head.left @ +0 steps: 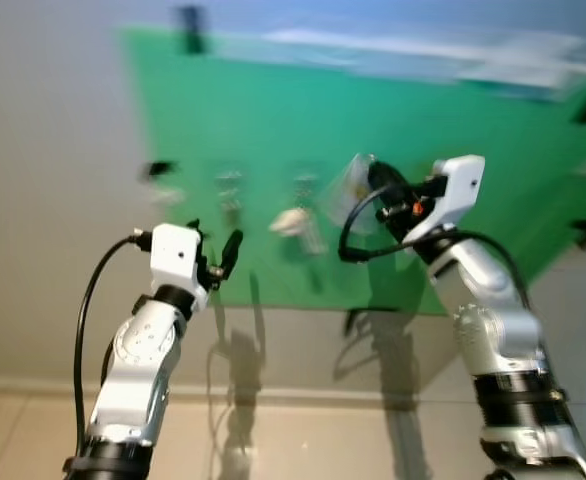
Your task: Hang keys on a hook
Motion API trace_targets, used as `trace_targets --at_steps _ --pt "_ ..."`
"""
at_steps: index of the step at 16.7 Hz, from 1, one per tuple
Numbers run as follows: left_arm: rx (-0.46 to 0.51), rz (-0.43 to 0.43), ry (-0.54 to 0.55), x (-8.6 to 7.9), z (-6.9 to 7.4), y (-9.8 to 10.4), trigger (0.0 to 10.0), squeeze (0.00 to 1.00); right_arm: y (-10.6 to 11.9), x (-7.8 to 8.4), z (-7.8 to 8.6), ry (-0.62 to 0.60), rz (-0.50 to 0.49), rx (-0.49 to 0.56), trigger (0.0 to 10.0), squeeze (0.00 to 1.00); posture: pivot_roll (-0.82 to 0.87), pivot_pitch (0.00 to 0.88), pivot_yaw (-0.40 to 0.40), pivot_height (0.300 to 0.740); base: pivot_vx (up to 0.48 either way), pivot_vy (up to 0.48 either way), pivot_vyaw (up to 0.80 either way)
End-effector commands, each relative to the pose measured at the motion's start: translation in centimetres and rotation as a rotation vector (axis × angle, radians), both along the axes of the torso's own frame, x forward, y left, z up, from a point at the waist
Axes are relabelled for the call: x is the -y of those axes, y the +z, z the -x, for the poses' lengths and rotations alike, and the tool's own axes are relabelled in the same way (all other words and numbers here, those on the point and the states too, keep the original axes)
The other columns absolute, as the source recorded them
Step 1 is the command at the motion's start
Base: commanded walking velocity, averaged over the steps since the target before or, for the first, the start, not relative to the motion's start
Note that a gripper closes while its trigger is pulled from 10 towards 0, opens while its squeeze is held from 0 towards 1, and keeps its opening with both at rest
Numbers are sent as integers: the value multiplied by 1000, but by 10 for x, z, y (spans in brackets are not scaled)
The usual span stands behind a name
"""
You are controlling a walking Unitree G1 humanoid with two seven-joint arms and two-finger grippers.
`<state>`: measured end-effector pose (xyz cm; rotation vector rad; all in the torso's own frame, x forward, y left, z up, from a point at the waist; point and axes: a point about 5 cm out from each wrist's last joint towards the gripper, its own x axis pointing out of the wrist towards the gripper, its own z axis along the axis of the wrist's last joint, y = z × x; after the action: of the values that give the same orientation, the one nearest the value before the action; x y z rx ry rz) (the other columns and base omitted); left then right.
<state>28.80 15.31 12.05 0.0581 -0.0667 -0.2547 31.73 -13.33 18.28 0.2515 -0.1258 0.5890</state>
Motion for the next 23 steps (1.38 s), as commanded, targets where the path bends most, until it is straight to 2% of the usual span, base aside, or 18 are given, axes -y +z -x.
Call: trace_targets --at_steps 1,2,7,8,12,17,18,19,23 --pt "21 19 -30 8 0 4 10000 0 -5 -2 10 107 -11 -73 10000 0 10 0 -29 740 0 0 0" --pt "19 19 -29 7 1 4 10000 0 -4 -2 21 197 -4 -112 10000 0 11 0 -34 740 0 0 0" --pt "14 22 -31 6 2 2 10000 0 4 15 34 251 -32 -155 10000 0 11 0 -36 740 0 0 0" --pt "13 19 -34 6 2 2 10000 0 9 16 39 287 -36 -157 10000 0 12 0 -31 740 0 0 0" --pt "12 14 -41 6 2 2 10000 0 17 13 41 327 -22 -148 10000 0 10 0 -30 740 0 0 0" --pt "-25 11 -93 13 3 -4 10000 0 -7 5 28 347 -46 -250 10000 0 27 0 -39 740 0 0 0" --pt "-56 -44 -97 14 3 -12 10000 0 -15 -3 22 371 -59 -278 10000 0 31 0 -40 740 0 0 0" --pt "-75 -49 -118 16 3 -16 10000 0 -19 -7 19 376 -62 -291 10000 0 38 0 -46 740 0 0 0" --pt "-123 -9 -223 25 9 -26 10000 0 -23 -11 7 355 -78 -295 10000 0 52 0 -56 740 0 0 0"
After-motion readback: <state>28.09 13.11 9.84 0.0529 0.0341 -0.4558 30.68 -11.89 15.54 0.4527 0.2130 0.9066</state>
